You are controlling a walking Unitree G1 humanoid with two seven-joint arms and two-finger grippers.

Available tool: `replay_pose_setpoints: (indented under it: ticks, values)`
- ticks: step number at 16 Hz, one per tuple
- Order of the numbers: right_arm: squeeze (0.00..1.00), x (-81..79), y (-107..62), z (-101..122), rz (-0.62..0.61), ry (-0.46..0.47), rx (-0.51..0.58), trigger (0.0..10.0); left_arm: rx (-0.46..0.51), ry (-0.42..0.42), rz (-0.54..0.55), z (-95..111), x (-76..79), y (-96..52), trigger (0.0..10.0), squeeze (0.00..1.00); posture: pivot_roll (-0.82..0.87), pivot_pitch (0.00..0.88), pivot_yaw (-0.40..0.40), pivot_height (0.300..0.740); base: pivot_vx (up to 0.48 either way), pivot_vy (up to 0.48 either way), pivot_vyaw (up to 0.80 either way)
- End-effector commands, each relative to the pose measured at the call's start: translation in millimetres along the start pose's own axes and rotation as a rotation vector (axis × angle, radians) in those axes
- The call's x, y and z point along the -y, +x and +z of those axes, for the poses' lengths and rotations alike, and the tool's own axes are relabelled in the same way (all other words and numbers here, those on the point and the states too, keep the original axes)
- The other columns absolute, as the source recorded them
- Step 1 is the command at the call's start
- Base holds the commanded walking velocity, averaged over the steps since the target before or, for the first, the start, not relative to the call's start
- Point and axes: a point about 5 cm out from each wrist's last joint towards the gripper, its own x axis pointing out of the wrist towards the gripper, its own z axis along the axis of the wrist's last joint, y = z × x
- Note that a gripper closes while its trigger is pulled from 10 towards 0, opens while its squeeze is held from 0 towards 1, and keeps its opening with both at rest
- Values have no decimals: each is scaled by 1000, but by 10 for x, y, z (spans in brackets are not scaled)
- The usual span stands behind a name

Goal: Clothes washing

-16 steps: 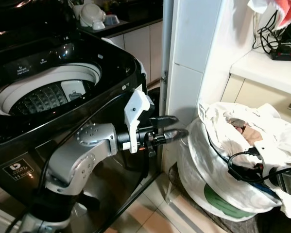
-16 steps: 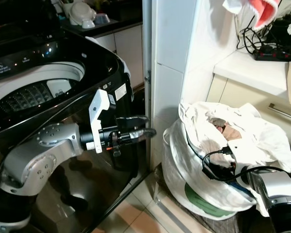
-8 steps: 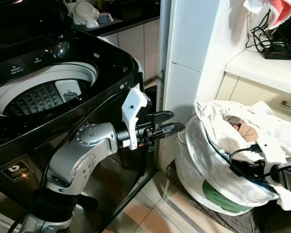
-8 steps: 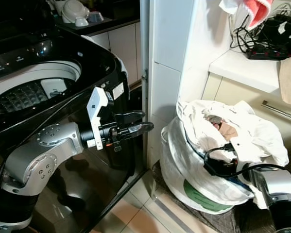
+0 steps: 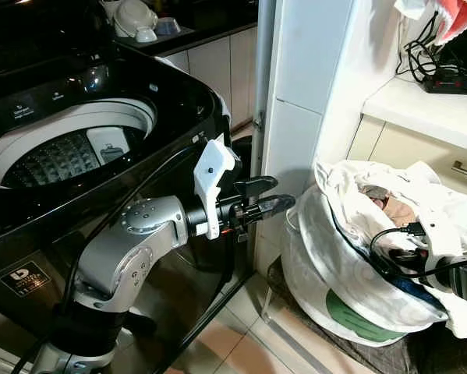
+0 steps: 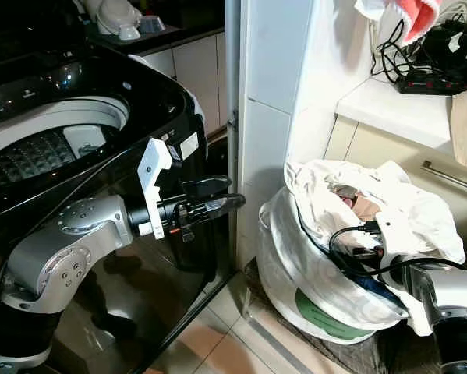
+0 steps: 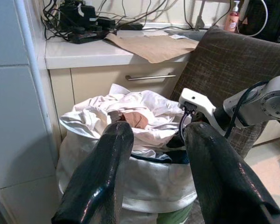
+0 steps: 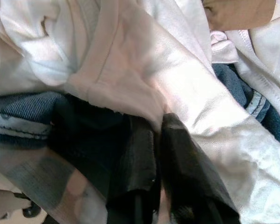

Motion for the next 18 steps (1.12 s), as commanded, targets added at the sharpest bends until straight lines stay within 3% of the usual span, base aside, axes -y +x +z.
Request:
replay_pose_setpoints:
  ticks: [1,5,8,9,11,14,18]
  values:
    - [0,8,-14,48,16,30,31,0,6,13,16,41,-36,-4,10000,0,-77,0,36,740,0,0,0]
    - [0,14,-125,242,66,91,141,0,32,8,56,81,-83,-5,10000,0,-77,0,39,740,0,0,0]
    - [0,-88,-581,874,265,127,512,0,99,102,188,230,-226,2,10000,0,-87,0,42,740,0,0,0]
    - [0,-133,-693,1013,309,114,580,0,122,129,200,272,-238,17,10000,0,-92,0,41,740,0,0,0]
    - [0,-413,-1100,1456,503,40,804,0,231,189,214,464,-226,114,10000,0,-97,0,39,740,0,0,0]
    - [0,-879,-1532,1791,799,-40,1024,0,369,141,221,659,-222,268,10000,0,-95,0,22,740,0,0,0]
    - [0,-1088,-1725,1938,951,-20,1109,0,453,19,133,738,-110,437,10000,0,-99,0,14,740,0,0,0]
